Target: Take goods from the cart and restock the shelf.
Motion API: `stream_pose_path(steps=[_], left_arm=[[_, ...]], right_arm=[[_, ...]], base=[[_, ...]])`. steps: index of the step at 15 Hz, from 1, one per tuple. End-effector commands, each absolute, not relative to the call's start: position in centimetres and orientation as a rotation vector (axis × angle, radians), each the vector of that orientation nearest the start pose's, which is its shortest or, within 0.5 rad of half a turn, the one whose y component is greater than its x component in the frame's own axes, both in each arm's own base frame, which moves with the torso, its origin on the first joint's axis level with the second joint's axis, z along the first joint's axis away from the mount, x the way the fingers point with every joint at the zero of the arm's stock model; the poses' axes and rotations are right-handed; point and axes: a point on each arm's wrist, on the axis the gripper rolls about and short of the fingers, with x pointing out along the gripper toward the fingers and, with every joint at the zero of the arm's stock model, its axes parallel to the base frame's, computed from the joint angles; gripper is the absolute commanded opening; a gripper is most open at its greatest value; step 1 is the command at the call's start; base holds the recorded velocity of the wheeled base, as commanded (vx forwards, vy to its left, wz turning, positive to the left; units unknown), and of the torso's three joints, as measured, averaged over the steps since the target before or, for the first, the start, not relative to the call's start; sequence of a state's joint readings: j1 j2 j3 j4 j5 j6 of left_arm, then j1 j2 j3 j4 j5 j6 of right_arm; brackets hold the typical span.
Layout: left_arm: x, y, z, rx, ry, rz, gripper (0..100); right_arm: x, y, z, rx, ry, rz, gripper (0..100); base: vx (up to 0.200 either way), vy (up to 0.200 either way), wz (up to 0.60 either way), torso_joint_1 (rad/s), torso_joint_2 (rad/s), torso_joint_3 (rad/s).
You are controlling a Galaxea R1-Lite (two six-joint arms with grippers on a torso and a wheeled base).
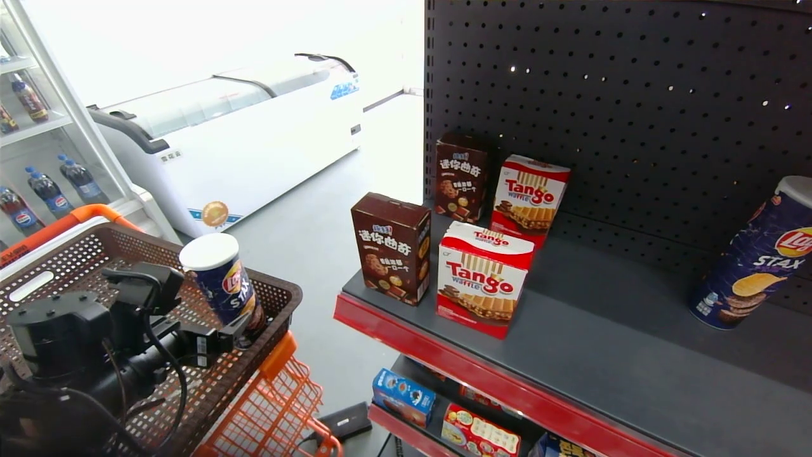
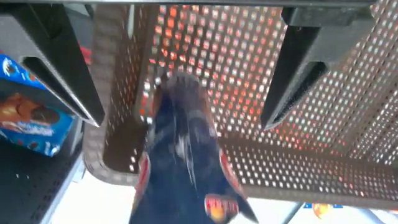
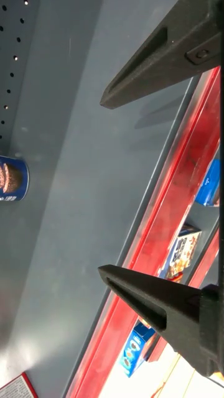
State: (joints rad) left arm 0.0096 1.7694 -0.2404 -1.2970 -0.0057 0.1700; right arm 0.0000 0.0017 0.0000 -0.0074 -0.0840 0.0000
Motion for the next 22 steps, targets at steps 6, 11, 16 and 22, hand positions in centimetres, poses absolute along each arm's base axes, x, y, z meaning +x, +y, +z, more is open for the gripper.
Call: stream_pose_path(steps=[6, 11, 16, 22], left_arm=[[30.4, 0.9, 9.0, 0.160, 0.184, 0.009, 100], [32.3, 0.9, 8.6, 0.161, 0.167, 0.009, 100], [32.7, 0.8, 8.9, 0.123, 0.156, 0.007, 0], [29.4, 0.1, 16.2, 0.127, 0.042, -0.017, 0]], right_arm=[[-2.3, -0.2, 7.6, 0.000, -0.006, -0.084, 100], [-2.3, -0.2, 7.6, 0.000, -0.006, -0.084, 100], [-2.3, -0.2, 7.6, 0.000, -0.006, -0.084, 100], [-2.3, -0.2, 7.6, 0.000, -0.006, -0.084, 100]], base=[[0.000, 0.000, 0.00, 0.000, 0.00, 0.000], [0.000, 0.000, 0.00, 0.000, 0.00, 0.000], [0.000, 0.000, 0.00, 0.000, 0.00, 0.000], [0.000, 0.000, 0.00, 0.000, 0.00, 0.000]])
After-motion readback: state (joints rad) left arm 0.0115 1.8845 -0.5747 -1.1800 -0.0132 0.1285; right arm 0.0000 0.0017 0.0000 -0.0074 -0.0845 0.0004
